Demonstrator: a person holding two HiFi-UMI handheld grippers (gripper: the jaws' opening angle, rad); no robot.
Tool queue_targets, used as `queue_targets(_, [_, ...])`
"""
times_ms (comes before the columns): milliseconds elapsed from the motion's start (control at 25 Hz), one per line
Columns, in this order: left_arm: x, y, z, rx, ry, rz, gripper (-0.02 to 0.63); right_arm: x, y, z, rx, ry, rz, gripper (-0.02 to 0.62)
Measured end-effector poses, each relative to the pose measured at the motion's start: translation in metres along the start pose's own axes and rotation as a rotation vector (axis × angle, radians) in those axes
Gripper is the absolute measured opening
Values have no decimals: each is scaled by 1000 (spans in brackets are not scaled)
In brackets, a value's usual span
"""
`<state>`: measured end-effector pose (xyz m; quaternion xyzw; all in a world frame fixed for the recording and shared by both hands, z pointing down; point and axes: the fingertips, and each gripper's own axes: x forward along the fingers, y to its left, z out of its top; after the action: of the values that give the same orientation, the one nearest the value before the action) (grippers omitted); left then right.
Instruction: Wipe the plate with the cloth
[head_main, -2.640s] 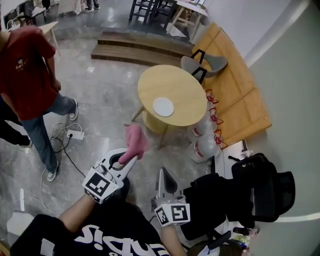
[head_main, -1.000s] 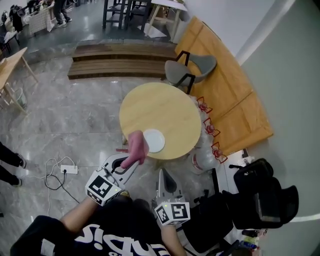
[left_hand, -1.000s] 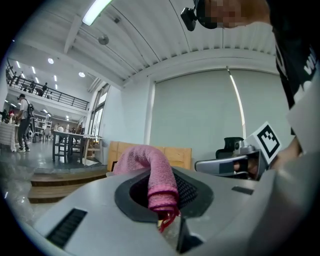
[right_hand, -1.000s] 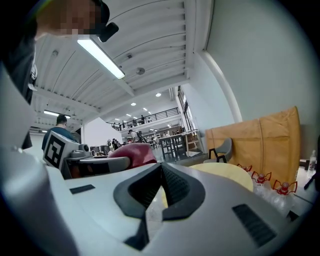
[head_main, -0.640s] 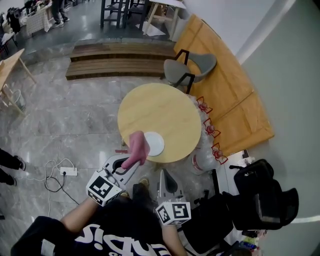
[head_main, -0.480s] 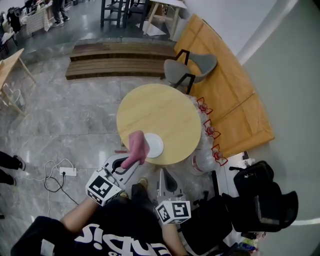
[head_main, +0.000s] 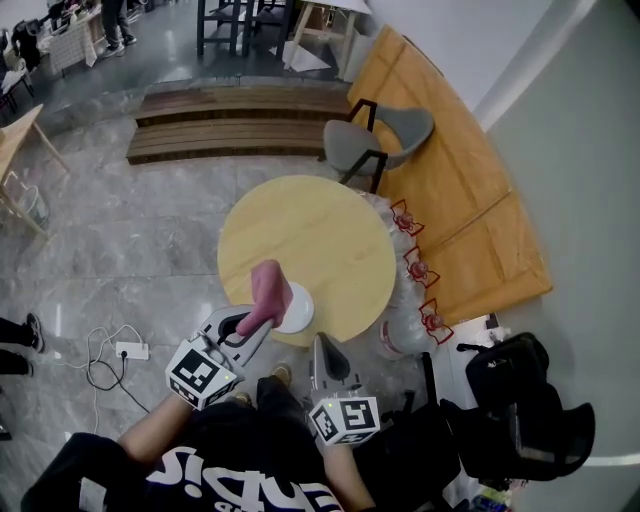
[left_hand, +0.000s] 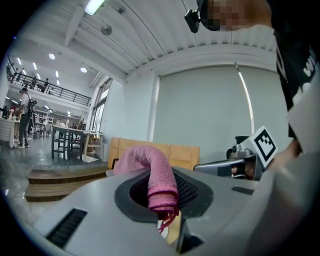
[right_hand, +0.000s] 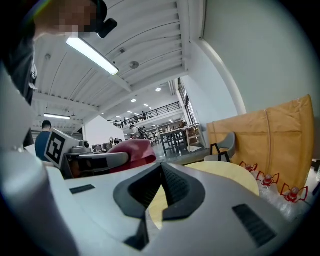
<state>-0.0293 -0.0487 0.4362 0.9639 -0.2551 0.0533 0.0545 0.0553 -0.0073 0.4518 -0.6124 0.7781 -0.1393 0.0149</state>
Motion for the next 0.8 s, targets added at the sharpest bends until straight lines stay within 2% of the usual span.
queue_targets(320, [55, 13, -6, -8, 17, 39, 52, 30, -56, -5, -3, 50, 79, 21])
queue_targets(440, [66, 20, -8, -28, 27, 63, 52, 40, -73, -12, -10, 80, 82, 21])
queue_targets(800, [78, 50, -30, -38, 86, 87, 52, 73, -89, -48, -19, 197, 95, 21])
